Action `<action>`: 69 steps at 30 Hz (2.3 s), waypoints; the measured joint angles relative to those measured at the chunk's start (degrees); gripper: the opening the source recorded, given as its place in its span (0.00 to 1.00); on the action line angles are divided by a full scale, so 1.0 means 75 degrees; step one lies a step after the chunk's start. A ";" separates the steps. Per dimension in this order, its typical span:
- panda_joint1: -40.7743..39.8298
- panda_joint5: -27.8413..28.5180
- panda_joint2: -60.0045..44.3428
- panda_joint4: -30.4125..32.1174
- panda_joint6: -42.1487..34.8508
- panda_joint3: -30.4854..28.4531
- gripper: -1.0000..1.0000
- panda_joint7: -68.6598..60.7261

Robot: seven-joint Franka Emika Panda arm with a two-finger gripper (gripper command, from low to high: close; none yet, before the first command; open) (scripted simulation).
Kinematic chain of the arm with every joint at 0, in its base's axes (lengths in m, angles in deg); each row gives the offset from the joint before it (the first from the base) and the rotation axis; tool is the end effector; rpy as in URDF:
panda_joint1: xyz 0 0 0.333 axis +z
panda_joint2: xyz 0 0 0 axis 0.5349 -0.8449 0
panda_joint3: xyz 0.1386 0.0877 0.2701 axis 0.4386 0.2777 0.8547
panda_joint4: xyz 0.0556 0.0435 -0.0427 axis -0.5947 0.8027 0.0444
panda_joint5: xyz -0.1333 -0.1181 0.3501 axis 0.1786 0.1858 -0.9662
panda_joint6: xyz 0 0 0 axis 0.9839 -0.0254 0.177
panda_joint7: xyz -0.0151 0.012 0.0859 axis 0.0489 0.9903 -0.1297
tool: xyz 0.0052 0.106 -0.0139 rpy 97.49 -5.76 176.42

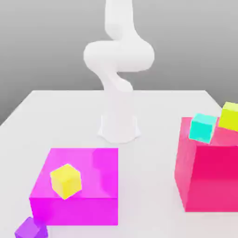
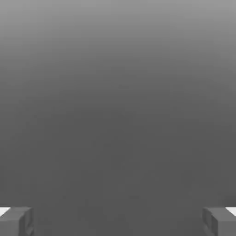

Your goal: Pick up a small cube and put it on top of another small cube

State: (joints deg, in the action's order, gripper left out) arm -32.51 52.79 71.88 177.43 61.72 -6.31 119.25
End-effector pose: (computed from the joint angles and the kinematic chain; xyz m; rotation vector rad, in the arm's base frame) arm 0.3793 -0.0137 0.6828 -2.4618 1.0740 -0.9492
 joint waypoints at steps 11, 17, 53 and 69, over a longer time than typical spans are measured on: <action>-0.0153 -0.0441 -0.3085 -0.0151 0.0823 -0.0834 0.50 -0.0395; -0.0348 -0.0781 -0.4754 -0.0234 0.1260 -0.1214 0.50 -0.0680; -0.0132 -0.0984 -0.6839 -0.0160 0.0961 -0.0278 0.00 -0.2129; 0.3599 -0.0792 -0.2739 0.0669 -0.2167 0.2223 0.00 -0.5263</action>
State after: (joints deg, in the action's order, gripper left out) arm -5.51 46.85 51.34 182.44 45.47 10.37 79.77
